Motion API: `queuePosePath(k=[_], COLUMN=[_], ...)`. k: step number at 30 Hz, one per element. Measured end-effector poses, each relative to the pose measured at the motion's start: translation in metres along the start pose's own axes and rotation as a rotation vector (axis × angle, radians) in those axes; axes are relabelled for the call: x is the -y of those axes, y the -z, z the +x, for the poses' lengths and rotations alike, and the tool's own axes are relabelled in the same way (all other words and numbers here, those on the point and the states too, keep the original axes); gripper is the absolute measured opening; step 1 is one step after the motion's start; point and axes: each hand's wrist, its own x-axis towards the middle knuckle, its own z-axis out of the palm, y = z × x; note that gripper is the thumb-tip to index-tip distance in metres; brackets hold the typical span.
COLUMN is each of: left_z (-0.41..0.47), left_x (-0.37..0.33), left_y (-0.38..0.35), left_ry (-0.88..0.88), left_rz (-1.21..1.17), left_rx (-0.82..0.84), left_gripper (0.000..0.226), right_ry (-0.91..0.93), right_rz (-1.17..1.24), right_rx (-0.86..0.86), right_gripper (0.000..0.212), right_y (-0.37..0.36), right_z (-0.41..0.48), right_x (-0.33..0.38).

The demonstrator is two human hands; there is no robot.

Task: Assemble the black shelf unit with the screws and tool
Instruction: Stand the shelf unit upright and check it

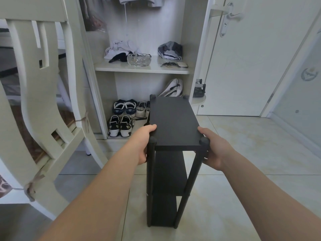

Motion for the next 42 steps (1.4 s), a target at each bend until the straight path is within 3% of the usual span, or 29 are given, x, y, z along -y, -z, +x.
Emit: queuePosePath(k=[9,16,30,36,42], left_z=[0.003,0.004,0.004,0.005,0.007], left_x=[-0.003,0.003,0.006,0.009,0.015], left_y=[0.000,0.005,0.006,0.020,0.042], left_ry=[0.029,0.046,0.015,-0.062,-0.066], left_rz=[0.075,0.044,0.036,0.131,0.275], left_rx=[-0.016,0.033,0.057,0.130,0.173], left_gripper=[0.033,0.020,0.030,0.048,0.050], right_ry=[-0.004,-0.019,-0.020,0.054,0.278], right_rz=[-0.007,-0.007,-0.008,-0.096,-0.353], right_rx=[-0.033,-0.048,-0.012,-0.007,-0.067], right_gripper=[0.022,0.025,0.024,0.031,0.030], right_y=[0.002,-0.001,0.002,0.006,0.014], right_z=[0.008,0.007,0.003,-0.005,-0.019], right_x=[0.000,-0.007,-0.007,-0.006,0.002])
